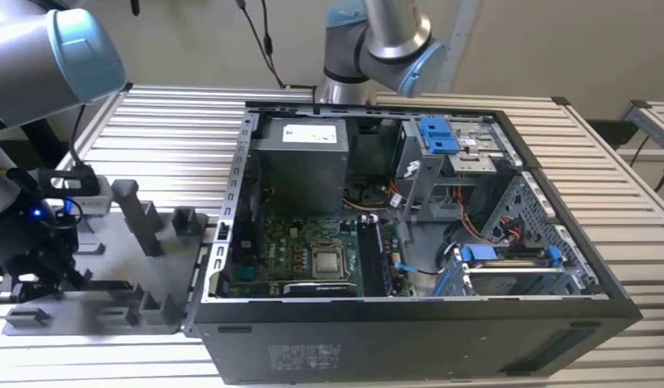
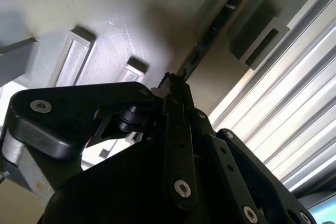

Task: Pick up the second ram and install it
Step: 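Pick up the second ram and move it above second insertion slot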

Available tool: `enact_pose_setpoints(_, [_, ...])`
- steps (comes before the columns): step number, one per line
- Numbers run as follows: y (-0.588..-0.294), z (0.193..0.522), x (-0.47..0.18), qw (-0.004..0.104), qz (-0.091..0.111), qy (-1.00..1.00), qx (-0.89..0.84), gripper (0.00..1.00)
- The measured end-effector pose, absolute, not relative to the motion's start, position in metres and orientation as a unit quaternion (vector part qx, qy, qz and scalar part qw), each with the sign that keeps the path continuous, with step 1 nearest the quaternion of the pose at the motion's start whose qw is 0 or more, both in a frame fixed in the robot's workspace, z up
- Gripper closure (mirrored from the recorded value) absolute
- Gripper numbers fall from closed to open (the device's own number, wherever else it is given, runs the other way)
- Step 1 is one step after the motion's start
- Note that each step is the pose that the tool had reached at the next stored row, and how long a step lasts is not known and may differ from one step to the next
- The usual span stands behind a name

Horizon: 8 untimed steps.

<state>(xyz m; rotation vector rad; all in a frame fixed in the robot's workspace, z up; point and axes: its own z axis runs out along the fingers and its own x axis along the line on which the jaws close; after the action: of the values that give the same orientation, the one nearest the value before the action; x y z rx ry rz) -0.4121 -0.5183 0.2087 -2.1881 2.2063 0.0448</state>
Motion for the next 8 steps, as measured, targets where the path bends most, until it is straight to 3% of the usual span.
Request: enact_pose_setpoints(8, [-0.5183, 0.2166, -0.4121, 0.017, 0.014, 0.710, -0.704, 0.86])
